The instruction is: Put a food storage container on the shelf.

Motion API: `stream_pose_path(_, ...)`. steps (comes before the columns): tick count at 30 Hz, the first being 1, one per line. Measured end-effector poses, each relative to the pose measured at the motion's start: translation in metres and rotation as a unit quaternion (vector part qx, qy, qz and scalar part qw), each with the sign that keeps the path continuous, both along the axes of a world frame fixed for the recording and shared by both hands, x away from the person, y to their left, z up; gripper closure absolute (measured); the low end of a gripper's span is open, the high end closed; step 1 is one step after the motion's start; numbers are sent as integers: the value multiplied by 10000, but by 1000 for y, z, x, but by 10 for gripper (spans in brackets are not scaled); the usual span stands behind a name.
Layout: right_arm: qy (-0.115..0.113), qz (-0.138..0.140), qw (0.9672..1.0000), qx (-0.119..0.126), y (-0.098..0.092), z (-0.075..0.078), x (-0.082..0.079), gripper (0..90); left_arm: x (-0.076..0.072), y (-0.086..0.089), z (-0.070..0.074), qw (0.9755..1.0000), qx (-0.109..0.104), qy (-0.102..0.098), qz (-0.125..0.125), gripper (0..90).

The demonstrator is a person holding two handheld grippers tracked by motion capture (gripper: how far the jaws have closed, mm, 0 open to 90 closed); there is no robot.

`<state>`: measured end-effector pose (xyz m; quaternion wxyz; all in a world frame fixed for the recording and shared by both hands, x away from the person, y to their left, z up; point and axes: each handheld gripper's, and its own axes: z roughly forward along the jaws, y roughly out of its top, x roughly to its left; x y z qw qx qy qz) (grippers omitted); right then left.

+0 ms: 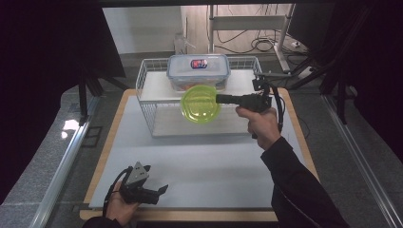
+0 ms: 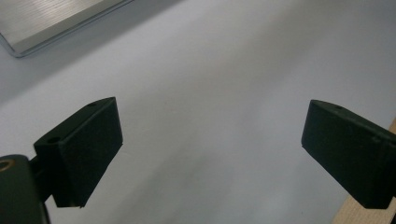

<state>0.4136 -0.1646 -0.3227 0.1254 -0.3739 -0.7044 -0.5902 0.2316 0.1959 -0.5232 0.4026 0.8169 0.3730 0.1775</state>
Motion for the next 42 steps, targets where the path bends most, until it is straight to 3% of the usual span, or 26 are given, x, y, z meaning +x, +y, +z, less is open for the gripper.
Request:
stream_pose_path(11, -180, -270, 9992, 239, -2, 40, 17, 842, 0, 0, 0, 10000, -8, 32, -12, 52)
stream_pose_path(22, -286, -708, 9969, 202, 10, 74, 45, 841, -1, 3, 3, 9999, -148, -82, -20, 48)
stream_pose_path(27, -124, -961, 9951, 192, 16, 78, 65, 841, -1, 4, 4, 9997, -205, -99, -28, 47)
stream_pose_path(33, 205, -1174, 9926, 240, 26, 72, 89, 840, -2, 2, 4, 9997, -201, -94, -95, 47)
stream_pose_path(39, 464, -1366, 9887, 396, 30, 63, 104, 832, -2, 2, 5, 9997, -200, -94, -117, 48)
stream_pose_path(42, 450, -1545, 9864, 330, 32, 63, 105, 809, -2, 2, 4, 9997, -200, -82, -124, 48)
